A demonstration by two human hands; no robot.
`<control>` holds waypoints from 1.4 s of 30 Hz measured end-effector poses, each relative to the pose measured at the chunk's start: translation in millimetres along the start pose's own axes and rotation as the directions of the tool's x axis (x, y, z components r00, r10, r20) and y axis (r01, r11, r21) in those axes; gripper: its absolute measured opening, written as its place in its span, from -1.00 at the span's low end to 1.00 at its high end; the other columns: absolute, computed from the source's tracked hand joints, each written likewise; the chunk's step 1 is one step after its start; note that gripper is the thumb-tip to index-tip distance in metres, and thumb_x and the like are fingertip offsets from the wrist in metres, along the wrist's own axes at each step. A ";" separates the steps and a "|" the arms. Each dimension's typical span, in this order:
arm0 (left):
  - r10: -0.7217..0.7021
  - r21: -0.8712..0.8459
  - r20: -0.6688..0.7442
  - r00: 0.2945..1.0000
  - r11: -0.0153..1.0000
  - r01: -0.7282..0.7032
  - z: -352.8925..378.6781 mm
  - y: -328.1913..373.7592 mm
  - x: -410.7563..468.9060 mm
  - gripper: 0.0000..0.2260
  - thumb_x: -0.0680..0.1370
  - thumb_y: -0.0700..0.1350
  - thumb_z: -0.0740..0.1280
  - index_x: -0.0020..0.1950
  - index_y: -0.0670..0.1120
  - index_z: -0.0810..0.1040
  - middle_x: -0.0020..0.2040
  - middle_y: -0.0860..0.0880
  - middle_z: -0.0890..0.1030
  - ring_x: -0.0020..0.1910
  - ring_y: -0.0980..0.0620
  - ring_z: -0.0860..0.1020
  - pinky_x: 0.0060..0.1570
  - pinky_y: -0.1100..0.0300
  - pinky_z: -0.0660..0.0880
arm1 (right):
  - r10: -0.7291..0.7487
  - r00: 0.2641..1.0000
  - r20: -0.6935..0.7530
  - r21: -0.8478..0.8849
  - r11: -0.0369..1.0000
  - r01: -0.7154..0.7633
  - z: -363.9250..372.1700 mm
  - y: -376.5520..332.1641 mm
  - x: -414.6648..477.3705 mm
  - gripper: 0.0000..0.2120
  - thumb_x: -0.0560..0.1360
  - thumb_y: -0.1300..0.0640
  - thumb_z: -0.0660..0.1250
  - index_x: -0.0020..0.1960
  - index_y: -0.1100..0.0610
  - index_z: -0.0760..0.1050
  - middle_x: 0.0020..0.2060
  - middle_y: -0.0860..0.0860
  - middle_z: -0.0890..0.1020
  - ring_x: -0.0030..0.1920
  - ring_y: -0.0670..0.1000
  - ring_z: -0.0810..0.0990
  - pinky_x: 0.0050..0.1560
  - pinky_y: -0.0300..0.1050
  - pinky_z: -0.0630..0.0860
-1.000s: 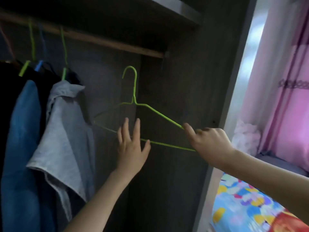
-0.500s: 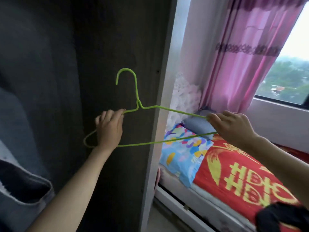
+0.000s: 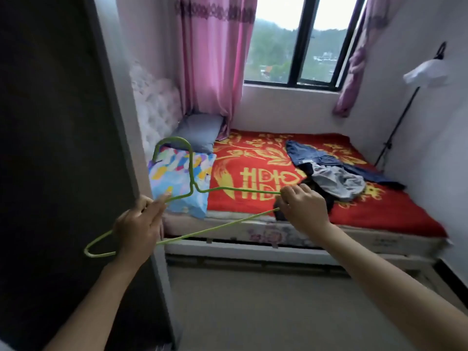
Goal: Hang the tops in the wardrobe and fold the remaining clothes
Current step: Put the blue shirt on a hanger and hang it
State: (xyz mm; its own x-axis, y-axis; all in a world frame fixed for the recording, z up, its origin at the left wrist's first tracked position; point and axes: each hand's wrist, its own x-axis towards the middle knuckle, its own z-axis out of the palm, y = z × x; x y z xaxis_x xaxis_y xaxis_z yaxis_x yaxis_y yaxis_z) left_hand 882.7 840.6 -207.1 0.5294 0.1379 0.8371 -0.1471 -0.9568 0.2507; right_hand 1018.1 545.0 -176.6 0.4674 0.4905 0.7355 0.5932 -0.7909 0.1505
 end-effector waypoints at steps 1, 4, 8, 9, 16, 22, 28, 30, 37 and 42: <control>0.002 -0.041 0.025 1.000 0.999 -0.001 4.8 12.3 -9.4 -0.73 0.51 -0.18 0.20 0.05 -0.24 0.64 -0.35 -0.19 0.47 -0.55 -0.12 0.43 -0.50 0.11 0.37 | 0.046 0.998 0.044 -0.038 0.998 -0.044 -10.3 3.1 -18.6 -0.81 0.38 0.11 0.45 -0.29 0.22 0.57 -0.47 0.08 0.57 -0.43 0.11 0.58 -0.54 -0.16 0.43; 0.036 -0.150 0.103 0.994 0.988 -0.020 20.9 54.0 -29.0 -0.69 0.51 -0.17 0.16 0.01 -0.28 0.65 -0.39 -0.21 0.47 -0.54 -0.12 0.44 -0.50 0.11 0.37 | 0.206 0.962 0.182 -0.160 0.971 -0.177 -46.7 17.7 -67.7 -0.75 0.23 0.11 0.59 -0.32 0.21 0.56 -0.47 0.09 0.56 -0.41 0.14 0.58 -0.44 -0.09 0.47; 0.219 -0.297 0.177 0.959 0.941 -0.161 41.6 107.1 -44.0 -0.70 0.52 -0.17 0.18 0.04 -0.27 0.65 -0.41 -0.17 0.47 -0.56 -0.08 0.43 -0.54 0.14 0.38 | 0.262 0.921 0.288 -0.139 0.963 -0.231 -93.2 21.2 -113.9 -0.80 0.14 0.28 0.57 -0.37 0.20 0.54 -0.48 0.10 0.56 -0.42 0.14 0.57 -0.36 -0.05 0.52; 0.273 -0.367 0.188 0.943 0.911 -0.191 48.8 126.6 -48.8 -0.70 0.55 -0.14 0.17 0.04 -0.26 0.65 -0.40 -0.15 0.47 -0.56 -0.07 0.43 -0.55 0.15 0.39 | 0.289 0.893 0.344 -0.105 0.957 -0.270 -107.6 23.7 -128.6 -0.85 0.20 0.30 0.53 -0.31 0.24 0.56 -0.43 0.13 0.59 -0.37 0.16 0.59 -0.31 -0.01 0.53; 0.583 -0.682 0.177 0.793 0.654 -0.328 90.2 258.9 -62.8 -0.77 0.64 -0.02 0.04 0.14 -0.02 0.45 -0.37 -0.13 0.47 -0.56 -0.06 0.43 -0.57 0.21 0.41 | 0.429 0.686 0.588 0.170 0.764 -0.623 -184.4 39.7 -185.4 -0.79 0.50 0.23 0.26 0.11 0.29 0.48 -0.15 0.21 0.60 -0.14 0.19 0.54 -0.12 0.00 0.42; 0.623 -0.841 0.061 0.780 0.453 -0.295 114.6 393.3 -67.5 -0.64 0.62 -0.02 0.14 0.06 -0.24 0.62 -0.28 -0.15 0.52 -0.38 -0.08 0.50 -0.33 0.20 0.41 | 0.651 0.555 0.517 0.180 0.551 -0.815 -277.8 102.7 -235.4 -0.80 0.52 0.08 0.32 -0.03 0.23 0.55 -0.46 -0.14 0.39 -0.43 -0.20 0.34 -0.33 -0.26 0.30; 0.498 -0.850 -0.153 0.854 0.374 -0.370 121.4 543.7 -101.6 -0.74 0.50 -0.10 0.27 0.18 -0.09 0.46 0.07 -0.09 0.45 0.05 -0.13 0.42 0.08 0.03 0.34 | 0.927 0.338 0.164 0.225 0.299 -0.927 -386.9 173.0 -318.5 -0.83 0.55 0.11 0.29 -0.21 0.05 0.54 -0.49 -0.08 0.40 -0.48 -0.17 0.37 -0.36 -0.27 0.33; 0.553 -0.885 -0.114 0.825 0.321 -0.337 121.7 583.4 -122.1 -0.74 0.50 -0.10 0.25 0.17 -0.10 0.49 0.06 -0.15 0.50 0.06 -0.14 0.41 0.07 -0.03 0.38 | 0.969 0.245 -0.024 0.256 0.243 -0.936 -428.1 185.5 -349.0 -0.83 0.56 0.12 0.27 -0.21 -0.01 0.52 -0.50 -0.07 0.42 -0.54 -0.20 0.39 -0.47 -0.41 0.29; 0.794 -0.810 0.501 0.345 0.570 -0.135 133.8 705.3 -172.5 -0.36 0.54 0.25 0.17 0.52 -0.02 0.13 0.51 -0.12 0.12 0.47 -0.12 0.07 0.38 -0.06 0.12 | 0.914 0.023 -0.404 0.224 0.123 -0.967 -516.4 190.9 -437.7 -0.79 0.58 0.26 0.19 0.09 0.03 0.53 -0.42 0.01 0.50 -0.65 -0.13 0.35 -0.56 -0.37 0.31; 0.779 -0.769 0.602 0.175 0.624 -0.138 143.7 756.0 -207.5 -0.25 0.50 0.28 0.20 0.54 0.01 -0.05 0.46 -0.09 0.20 0.43 -0.11 0.19 0.32 -0.02 0.22 | 0.910 -0.020 -0.413 -0.125 -0.079 -0.989 -513.7 179.4 -481.7 -0.77 0.57 0.30 0.16 0.10 0.17 0.57 -0.32 0.03 0.57 -0.42 -0.10 0.48 -0.31 -0.20 0.38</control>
State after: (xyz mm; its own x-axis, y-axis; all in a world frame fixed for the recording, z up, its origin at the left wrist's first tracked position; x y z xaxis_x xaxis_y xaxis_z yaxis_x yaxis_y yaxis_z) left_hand 781.7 51.9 -261.1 0.4804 -0.8757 0.0492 -0.8073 -0.4197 0.4148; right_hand 562.7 -21.1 -164.6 0.2599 -0.8811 0.3952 -0.5909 -0.4688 -0.6566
